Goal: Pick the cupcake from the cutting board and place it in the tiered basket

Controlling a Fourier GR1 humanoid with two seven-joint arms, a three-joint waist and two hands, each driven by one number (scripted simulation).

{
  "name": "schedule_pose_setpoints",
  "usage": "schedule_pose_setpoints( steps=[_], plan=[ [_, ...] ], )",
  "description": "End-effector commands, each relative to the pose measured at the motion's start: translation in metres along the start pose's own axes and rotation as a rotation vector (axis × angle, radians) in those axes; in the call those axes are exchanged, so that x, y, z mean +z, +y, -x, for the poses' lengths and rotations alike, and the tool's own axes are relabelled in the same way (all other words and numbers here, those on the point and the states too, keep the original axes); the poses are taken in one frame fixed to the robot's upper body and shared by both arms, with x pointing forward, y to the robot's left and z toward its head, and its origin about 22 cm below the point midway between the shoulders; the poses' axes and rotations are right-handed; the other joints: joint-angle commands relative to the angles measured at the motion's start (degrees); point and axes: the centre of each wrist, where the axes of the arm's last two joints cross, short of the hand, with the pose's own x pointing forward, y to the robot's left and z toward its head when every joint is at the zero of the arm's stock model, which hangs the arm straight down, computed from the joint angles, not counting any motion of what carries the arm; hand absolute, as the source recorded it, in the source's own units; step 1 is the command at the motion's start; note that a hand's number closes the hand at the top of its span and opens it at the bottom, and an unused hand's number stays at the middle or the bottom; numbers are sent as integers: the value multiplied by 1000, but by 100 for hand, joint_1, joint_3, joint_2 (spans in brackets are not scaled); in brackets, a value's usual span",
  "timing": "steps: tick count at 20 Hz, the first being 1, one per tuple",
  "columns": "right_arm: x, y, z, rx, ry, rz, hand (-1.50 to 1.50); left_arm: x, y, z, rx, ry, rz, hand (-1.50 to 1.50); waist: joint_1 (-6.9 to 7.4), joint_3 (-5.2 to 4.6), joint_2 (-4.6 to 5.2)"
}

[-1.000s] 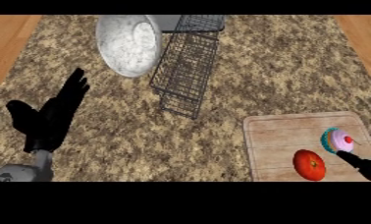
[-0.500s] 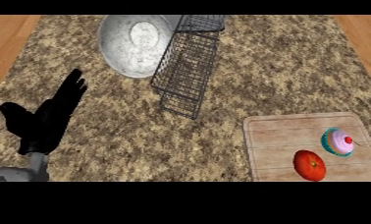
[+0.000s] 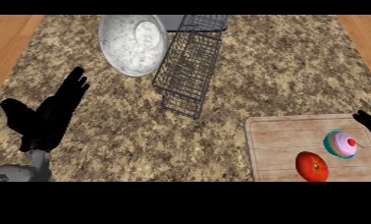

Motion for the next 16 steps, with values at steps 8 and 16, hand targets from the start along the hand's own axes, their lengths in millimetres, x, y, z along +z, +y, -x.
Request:
schedule_pose_setpoints(
  steps=[8, 16],
  plan=[
    [-44, 56, 22, 35, 139, -18, -150, 5, 0, -10, -7, -10, 12, 0, 35, 11, 2],
    [-59, 69, 35, 86, 148, 58, -150, 11, 3, 13, 17, -6, 14, 0, 11, 8, -1]
  ],
)
